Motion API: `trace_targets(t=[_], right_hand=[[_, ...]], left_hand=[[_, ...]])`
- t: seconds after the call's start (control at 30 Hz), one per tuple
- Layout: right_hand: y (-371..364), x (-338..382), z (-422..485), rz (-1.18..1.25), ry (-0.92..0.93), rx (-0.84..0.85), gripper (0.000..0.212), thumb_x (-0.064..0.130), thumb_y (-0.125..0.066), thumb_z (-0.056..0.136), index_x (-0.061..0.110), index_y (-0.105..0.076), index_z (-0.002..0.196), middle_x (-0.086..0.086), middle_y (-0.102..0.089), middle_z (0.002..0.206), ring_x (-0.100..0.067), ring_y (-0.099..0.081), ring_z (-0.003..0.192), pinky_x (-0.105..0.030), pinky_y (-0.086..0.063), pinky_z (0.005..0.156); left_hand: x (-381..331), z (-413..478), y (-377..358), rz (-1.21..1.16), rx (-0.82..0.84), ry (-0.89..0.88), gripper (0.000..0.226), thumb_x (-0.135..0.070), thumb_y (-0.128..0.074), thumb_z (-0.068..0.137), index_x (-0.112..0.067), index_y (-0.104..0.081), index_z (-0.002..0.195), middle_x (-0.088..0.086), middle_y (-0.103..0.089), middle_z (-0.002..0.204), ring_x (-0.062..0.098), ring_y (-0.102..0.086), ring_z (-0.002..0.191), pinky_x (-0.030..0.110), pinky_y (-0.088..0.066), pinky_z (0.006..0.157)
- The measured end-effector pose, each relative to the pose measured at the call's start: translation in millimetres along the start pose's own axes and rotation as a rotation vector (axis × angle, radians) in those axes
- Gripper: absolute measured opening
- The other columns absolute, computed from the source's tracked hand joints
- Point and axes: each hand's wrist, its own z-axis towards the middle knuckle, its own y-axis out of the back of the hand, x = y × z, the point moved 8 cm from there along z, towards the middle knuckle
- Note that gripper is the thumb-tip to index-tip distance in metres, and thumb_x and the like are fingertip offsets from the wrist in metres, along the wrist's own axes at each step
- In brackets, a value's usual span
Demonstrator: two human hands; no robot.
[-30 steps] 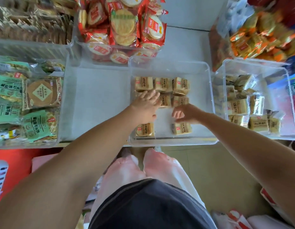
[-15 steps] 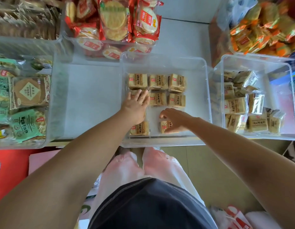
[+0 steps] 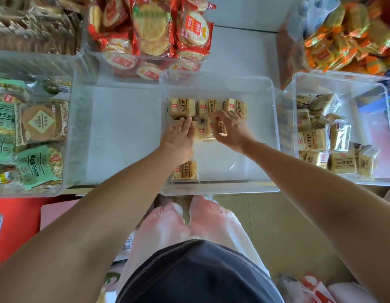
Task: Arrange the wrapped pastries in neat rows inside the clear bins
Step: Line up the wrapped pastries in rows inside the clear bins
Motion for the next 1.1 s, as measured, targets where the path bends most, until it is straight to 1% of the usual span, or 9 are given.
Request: trace_targets(t=[0.1, 0.2, 0.43, 0.53, 0.63, 0.73, 0.87, 0.97, 1.1], right_hand=[[-11, 7, 4, -0.121, -0.007, -0.021, 0.049, 0.019, -0.071, 0.074, 0.027, -0.060, 0.121, -0.001, -0.055, 0.120, -0.024, -0.046, 0.115, -0.043, -0.038, 0.095], [-18, 3, 0, -0.051, -0.077, -0.039, 0.052, 0.015, -0.075, 0.072, 0.023, -0.061, 0.122, -0.005, -0.055, 0.115, -0.026, -0.045, 0.111, -0.042, -0.037, 0.095], [-19, 4, -2, 0.023, -0.099, -0.111, 0.025, 0.013, -0.075, 0.072, 0.009, -0.067, 0.095, -0.009, -0.061, 0.107, -0.030, -0.052, 0.102, -0.041, -0.048, 0.087], [-14, 3, 2, 0.031, -0.072, -0.048, 0.020, 0.022, -0.072, 0.077, 0.017, -0.070, 0.096, -0.006, -0.059, 0.113, -0.026, -0.050, 0.109, -0.041, -0.048, 0.088], [24, 6, 1, 0.207, -0.030, -0.132, 0.016, 0.019, -0.067, 0.081, 0.016, -0.071, 0.096, 0.001, -0.059, 0.103, -0.018, -0.060, 0.090, -0.028, -0.050, 0.077], [93, -10, -10, 0.322, -0.111, -0.330, 0.013, 0.015, -0.059, 0.084, 0.014, -0.070, 0.091, 0.005, -0.062, 0.088, -0.007, -0.059, 0.061, -0.015, -0.047, 0.062], [158, -76, -47, 0.383, -0.276, -0.422, 0.015, 0.021, -0.055, 0.084, 0.020, -0.069, 0.090, -0.002, -0.069, 0.071, -0.013, -0.066, 0.058, -0.031, -0.056, 0.062], [178, -137, -90, 0.341, -0.388, -0.409, 0.015, 0.027, -0.057, 0.080, 0.026, -0.068, 0.089, -0.002, -0.069, 0.073, -0.021, -0.066, 0.064, -0.040, -0.056, 0.065], [195, -198, -141, 0.228, -0.467, -0.377, 0.013, 0.015, -0.061, 0.081, 0.023, -0.068, 0.087, -0.004, -0.069, 0.077, -0.014, -0.058, 0.065, -0.032, -0.051, 0.066]], left_hand=[[1, -1, -1, 0.060, 0.013, 0.015, 0.075, -0.043, -0.028, 0.101, -0.006, 0.012, 0.153, 0.018, 0.016, 0.159, 0.033, 0.007, 0.149, 0.052, -0.002, 0.120], [1, 0, -4, 0.020, 0.023, 0.010, 0.075, -0.043, -0.030, 0.101, -0.007, 0.012, 0.153, 0.018, 0.018, 0.159, 0.034, 0.010, 0.148, 0.052, -0.002, 0.120], [1, 4, -8, -0.009, 0.030, 0.017, 0.075, -0.039, -0.034, 0.102, -0.009, 0.010, 0.153, 0.017, 0.018, 0.159, 0.033, 0.011, 0.148, 0.051, -0.003, 0.120], [0, 1, 15, -0.018, -0.088, -0.001, 0.063, -0.034, -0.045, 0.098, -0.007, -0.026, 0.151, 0.019, -0.017, 0.158, 0.034, -0.023, 0.143, 0.047, -0.028, 0.115], [-2, -7, 57, -0.095, -0.348, -0.024, 0.036, -0.026, -0.048, 0.096, -0.006, -0.057, 0.124, 0.014, -0.056, 0.123, 0.028, -0.055, 0.110, 0.038, -0.049, 0.082], [-13, -11, 100, -0.287, -0.555, -0.054, 0.025, -0.019, -0.050, 0.095, -0.007, -0.061, 0.113, 0.010, -0.061, 0.107, 0.027, -0.059, 0.098, 0.036, -0.047, 0.069], [-64, 2, 149, -0.453, -0.703, -0.182, 0.012, -0.016, -0.056, 0.088, -0.012, -0.065, 0.096, 0.007, -0.063, 0.097, 0.027, -0.059, 0.095, 0.034, -0.044, 0.069], [-125, 18, 171, -0.528, -0.709, -0.285, 0.015, -0.017, -0.058, 0.086, -0.012, -0.067, 0.096, 0.007, -0.063, 0.094, 0.028, -0.058, 0.097, 0.035, -0.044, 0.071], [-209, 40, 185, -0.451, -0.666, -0.453, 0.023, -0.022, -0.065, 0.082, -0.009, -0.068, 0.101, 0.008, -0.068, 0.095, 0.031, -0.060, 0.094, 0.036, -0.044, 0.076]])
